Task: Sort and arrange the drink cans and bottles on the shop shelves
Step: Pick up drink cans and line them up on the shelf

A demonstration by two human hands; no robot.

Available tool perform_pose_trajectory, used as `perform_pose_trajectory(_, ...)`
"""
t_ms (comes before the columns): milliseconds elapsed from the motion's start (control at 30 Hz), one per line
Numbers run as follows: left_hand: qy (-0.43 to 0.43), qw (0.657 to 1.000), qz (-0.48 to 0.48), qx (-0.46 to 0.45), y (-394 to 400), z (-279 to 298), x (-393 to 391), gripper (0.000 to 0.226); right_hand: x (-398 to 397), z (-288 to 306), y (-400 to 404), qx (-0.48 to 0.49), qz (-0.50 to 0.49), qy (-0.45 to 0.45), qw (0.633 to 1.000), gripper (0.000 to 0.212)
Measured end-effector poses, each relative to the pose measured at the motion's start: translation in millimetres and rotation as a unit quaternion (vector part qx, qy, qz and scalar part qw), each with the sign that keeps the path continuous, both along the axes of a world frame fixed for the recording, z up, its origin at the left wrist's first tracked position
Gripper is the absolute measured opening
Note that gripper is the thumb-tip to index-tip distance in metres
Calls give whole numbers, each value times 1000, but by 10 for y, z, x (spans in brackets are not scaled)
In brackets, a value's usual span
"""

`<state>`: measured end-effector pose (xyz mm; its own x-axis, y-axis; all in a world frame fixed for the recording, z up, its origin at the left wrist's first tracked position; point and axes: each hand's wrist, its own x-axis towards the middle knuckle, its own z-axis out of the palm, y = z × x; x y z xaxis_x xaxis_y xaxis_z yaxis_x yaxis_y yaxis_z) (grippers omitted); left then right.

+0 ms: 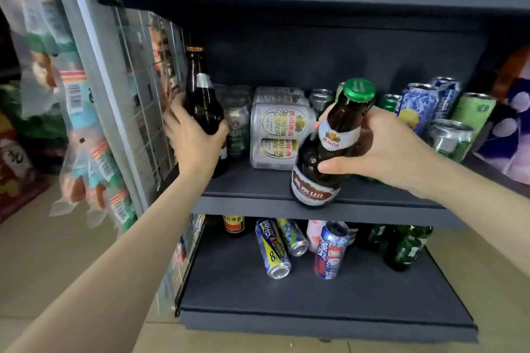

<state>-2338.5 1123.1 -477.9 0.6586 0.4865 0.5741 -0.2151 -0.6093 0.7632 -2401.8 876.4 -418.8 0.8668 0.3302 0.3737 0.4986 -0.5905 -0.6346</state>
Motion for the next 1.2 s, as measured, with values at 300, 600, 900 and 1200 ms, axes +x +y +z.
perform_pose_trajectory(300, -93, 984, -67, 140, -120, -999, -715, 41, -279, -312, -73, -39, 58, 40, 997, 67)
perform_pose_trajectory(600, 59, 963, -158, 212, -573, -2091, -773, 43, -541, -1504, -600, 54, -52, 230, 970, 59)
perform_pose_trajectory(900, 235, 931, -165, 226, -1268, -2577, -369, 57, -28, -2596, -955, 61, -254, 172, 950, 60)
perform_pose_trajectory(1200, 326, 912, -120, 218, -1176, -3099, -242, 57, 772, -2962, -1135, 80, -321, 162, 930, 73)
